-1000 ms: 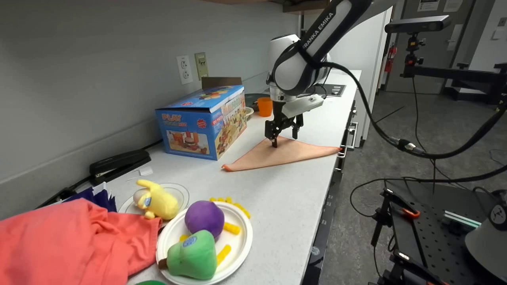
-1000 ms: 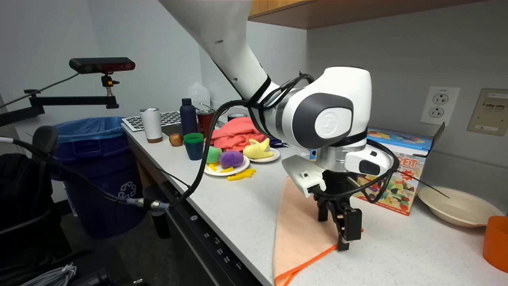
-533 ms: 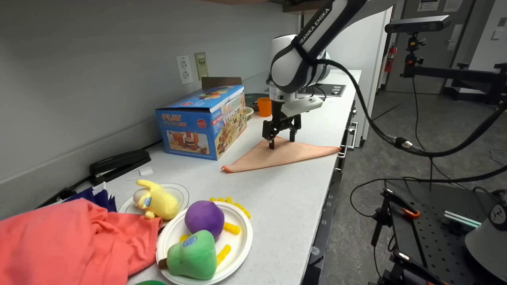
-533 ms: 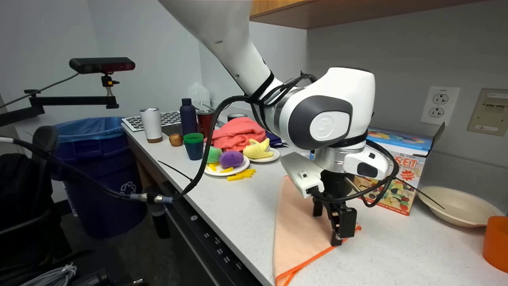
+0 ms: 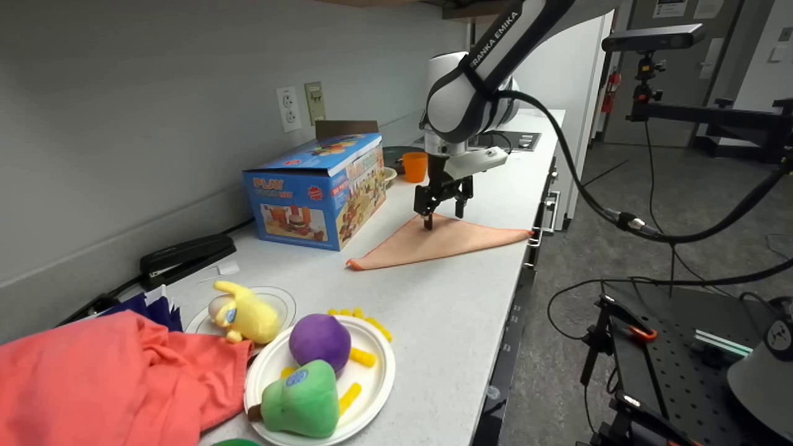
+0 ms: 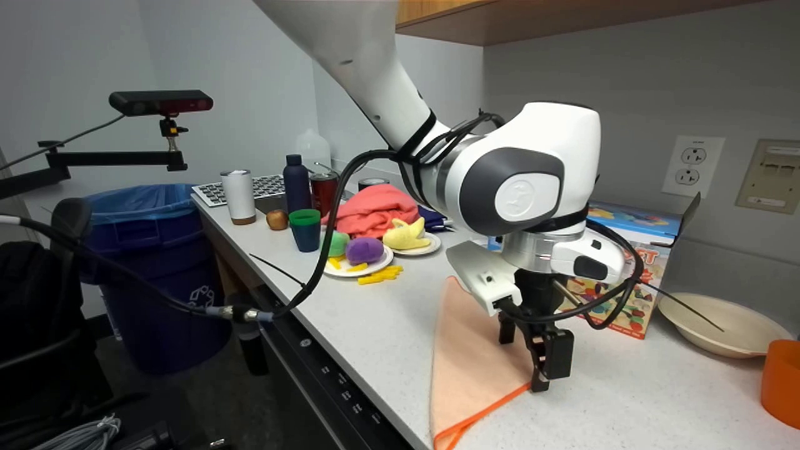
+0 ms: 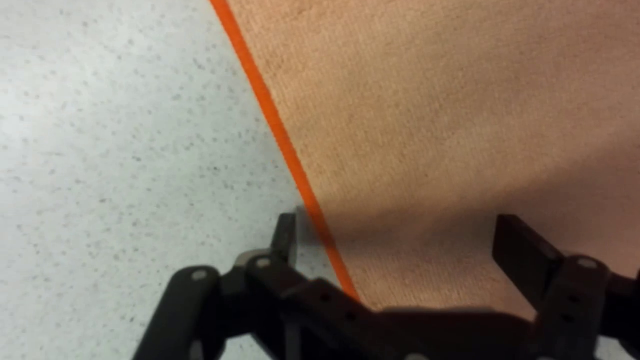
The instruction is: Unfold the orange towel
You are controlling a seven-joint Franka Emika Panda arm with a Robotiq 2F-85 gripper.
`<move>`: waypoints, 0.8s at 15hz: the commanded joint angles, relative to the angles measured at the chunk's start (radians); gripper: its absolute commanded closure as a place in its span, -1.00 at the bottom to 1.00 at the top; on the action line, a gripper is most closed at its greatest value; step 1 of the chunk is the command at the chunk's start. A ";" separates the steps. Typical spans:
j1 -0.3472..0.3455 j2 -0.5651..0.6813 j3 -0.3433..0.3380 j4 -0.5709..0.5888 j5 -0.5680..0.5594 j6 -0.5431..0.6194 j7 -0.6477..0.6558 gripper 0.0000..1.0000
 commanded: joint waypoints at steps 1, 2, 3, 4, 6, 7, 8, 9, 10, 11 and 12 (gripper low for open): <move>-0.005 -0.016 -0.004 -0.009 -0.036 -0.005 0.001 -1.00; -0.008 -0.014 0.001 -0.010 -0.028 -0.005 -0.006 -1.00; -0.010 -0.012 0.005 -0.010 -0.021 -0.007 -0.010 -1.00; -0.015 -0.012 0.013 -0.011 -0.002 -0.010 -0.022 -1.00; -0.019 -0.010 0.021 -0.012 0.015 -0.012 -0.030 -1.00; -0.019 -0.010 0.024 -0.012 0.020 -0.013 -0.032 -1.00; -0.019 -0.010 0.027 -0.011 0.024 -0.014 -0.033 -1.00; -0.020 -0.010 0.030 -0.010 0.030 -0.015 -0.036 -1.00; -0.024 -0.011 0.034 -0.009 0.041 -0.019 -0.042 -1.00; -0.025 -0.012 0.035 -0.008 0.048 -0.021 -0.044 -1.00; -0.028 -0.014 0.035 -0.008 0.055 -0.023 -0.049 -1.00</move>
